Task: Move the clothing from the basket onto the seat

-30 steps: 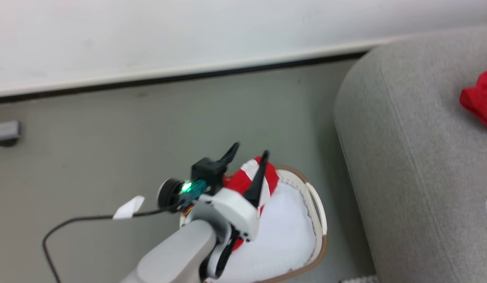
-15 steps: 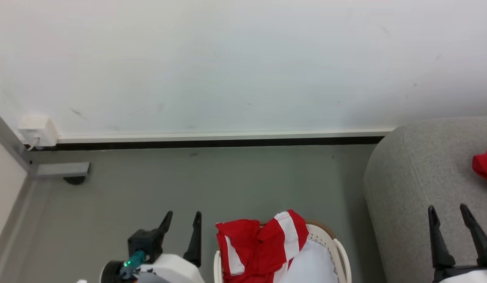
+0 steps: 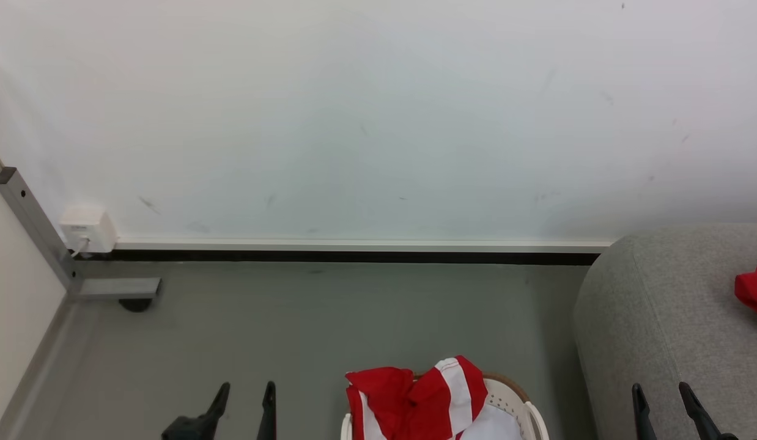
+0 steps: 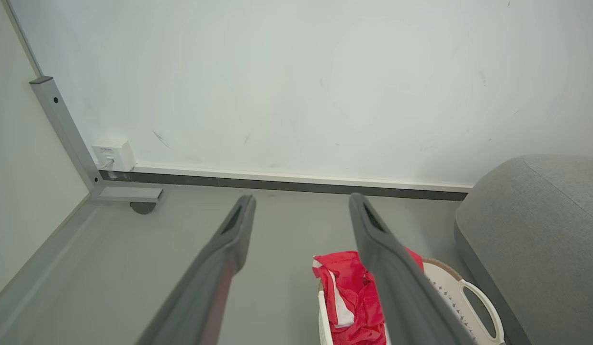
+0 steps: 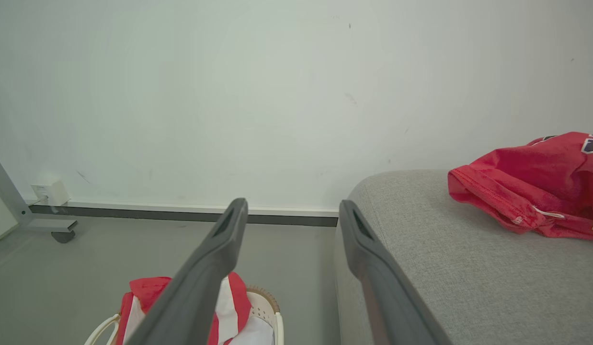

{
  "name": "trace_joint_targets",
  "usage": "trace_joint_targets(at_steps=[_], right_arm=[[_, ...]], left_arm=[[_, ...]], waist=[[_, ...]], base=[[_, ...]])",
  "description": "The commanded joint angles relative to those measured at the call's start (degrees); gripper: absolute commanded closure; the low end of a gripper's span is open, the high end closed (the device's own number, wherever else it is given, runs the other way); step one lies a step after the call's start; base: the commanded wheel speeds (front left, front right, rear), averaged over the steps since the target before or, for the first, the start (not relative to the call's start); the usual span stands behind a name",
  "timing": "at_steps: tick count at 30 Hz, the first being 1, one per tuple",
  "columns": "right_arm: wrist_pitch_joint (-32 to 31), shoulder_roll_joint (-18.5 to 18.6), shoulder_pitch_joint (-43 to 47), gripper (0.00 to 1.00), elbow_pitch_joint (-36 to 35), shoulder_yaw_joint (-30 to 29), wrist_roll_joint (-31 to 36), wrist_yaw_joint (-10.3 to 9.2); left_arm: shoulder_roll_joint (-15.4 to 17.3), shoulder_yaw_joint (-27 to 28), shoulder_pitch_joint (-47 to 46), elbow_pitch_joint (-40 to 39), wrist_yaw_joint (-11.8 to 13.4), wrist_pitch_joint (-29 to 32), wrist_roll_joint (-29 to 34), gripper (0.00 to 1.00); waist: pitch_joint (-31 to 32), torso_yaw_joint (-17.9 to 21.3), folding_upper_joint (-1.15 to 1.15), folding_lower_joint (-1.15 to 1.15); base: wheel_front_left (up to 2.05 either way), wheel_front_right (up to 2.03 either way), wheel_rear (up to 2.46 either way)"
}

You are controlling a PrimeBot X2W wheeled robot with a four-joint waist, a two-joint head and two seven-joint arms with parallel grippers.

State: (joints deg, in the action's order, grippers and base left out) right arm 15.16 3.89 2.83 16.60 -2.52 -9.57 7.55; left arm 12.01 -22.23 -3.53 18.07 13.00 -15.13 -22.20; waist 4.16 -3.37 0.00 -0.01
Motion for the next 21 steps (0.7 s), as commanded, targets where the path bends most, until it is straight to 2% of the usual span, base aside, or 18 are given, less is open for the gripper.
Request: trace_joint_targets(at_steps=[1, 10, 21], right_arm=[[-0.01, 0.13, 0.66, 0.00, 0.08, -0.08, 0.47, -0.12], [-0.01, -0.68, 0.40, 0.00, 0.82, 0.18, 0.65, -0.12], [-0.01, -0.78, -0.43, 0.00, 1.18, 0.67, 0.64, -0.12]], left_arm=[[-0.06, 0.44, 0.69, -0.17, -0.29, -0.03, 0.64, 0.00], [-2.84, 6.58, 2.98, -0.30, -4.03, -0.03, 5.28, 0.00], [-5.82, 10.91, 2.91, 0.40, -7.33, -0.03, 9.36, 0.00]], waist=[[0.24, 0.27, 0.00, 0.01], [0.31, 0.85, 0.00, 0.01], [-0.60, 1.51, 0.00, 0.01]], base=[[0.00, 0.00, 0.00], [0.00, 0.00, 0.00], [0.00, 0.00, 0.00]])
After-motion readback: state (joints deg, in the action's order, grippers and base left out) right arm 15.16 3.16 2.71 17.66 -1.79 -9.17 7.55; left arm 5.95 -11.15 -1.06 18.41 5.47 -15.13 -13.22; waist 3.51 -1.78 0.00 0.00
